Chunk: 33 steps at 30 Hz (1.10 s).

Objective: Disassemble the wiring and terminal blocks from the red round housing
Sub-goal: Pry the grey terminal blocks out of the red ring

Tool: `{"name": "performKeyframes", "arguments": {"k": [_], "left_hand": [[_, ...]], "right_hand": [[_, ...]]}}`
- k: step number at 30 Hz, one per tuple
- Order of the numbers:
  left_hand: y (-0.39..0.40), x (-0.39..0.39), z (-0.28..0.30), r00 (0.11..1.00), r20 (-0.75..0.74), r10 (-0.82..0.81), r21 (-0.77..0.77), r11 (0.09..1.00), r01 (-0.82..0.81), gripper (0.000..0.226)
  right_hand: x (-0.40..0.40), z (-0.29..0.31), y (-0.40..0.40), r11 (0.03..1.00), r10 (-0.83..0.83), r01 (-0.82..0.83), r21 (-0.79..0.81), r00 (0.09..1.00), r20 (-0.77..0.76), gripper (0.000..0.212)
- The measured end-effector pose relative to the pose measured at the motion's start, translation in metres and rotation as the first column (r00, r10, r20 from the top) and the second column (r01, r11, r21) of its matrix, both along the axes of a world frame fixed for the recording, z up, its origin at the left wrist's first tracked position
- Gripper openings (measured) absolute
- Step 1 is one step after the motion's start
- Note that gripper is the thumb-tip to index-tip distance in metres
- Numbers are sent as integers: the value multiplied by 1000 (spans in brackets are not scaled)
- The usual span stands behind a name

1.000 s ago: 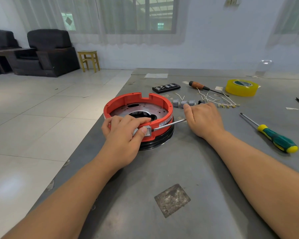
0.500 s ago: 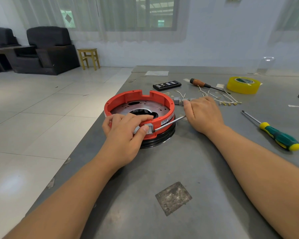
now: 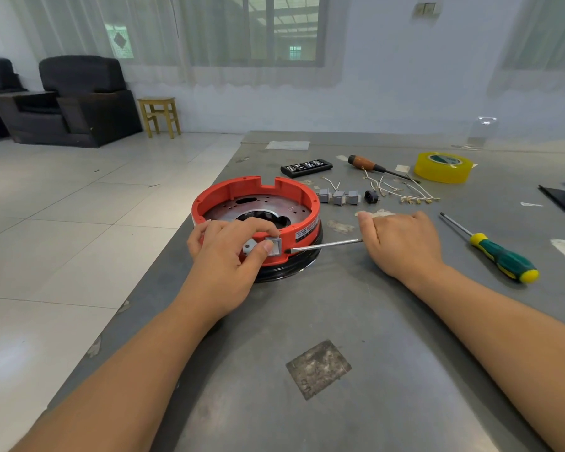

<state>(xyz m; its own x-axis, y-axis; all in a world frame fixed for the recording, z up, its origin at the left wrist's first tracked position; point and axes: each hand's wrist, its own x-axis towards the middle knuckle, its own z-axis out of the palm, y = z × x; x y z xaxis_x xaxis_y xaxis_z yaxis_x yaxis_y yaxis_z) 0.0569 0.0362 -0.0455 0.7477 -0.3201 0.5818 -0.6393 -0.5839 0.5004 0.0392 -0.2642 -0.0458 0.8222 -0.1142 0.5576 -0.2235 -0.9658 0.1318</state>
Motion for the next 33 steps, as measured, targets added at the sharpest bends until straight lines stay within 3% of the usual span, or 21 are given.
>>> {"name": "performKeyframes", "arguments": {"k": [5,20,29,33], "left_hand": [[-1,-3,3,1000,0,5,6,1000,-5,20],[-2,-1,4,1000,-20,11,-5,1000,-11,17],[-3,1,5,998,-60,-5,9,1000,5,23],[-4,2,4,998,-59,0,21,1000,2,41]], "right_hand": [[-3,2,4,999,-30,30,12,1000,0,61],[6,1,11,994,84,-88,66,995,58,53],[34,3,15,980,160,-169,105,983,89,52],[42,3,13,979,164,-173,105,982,92,52]]}}
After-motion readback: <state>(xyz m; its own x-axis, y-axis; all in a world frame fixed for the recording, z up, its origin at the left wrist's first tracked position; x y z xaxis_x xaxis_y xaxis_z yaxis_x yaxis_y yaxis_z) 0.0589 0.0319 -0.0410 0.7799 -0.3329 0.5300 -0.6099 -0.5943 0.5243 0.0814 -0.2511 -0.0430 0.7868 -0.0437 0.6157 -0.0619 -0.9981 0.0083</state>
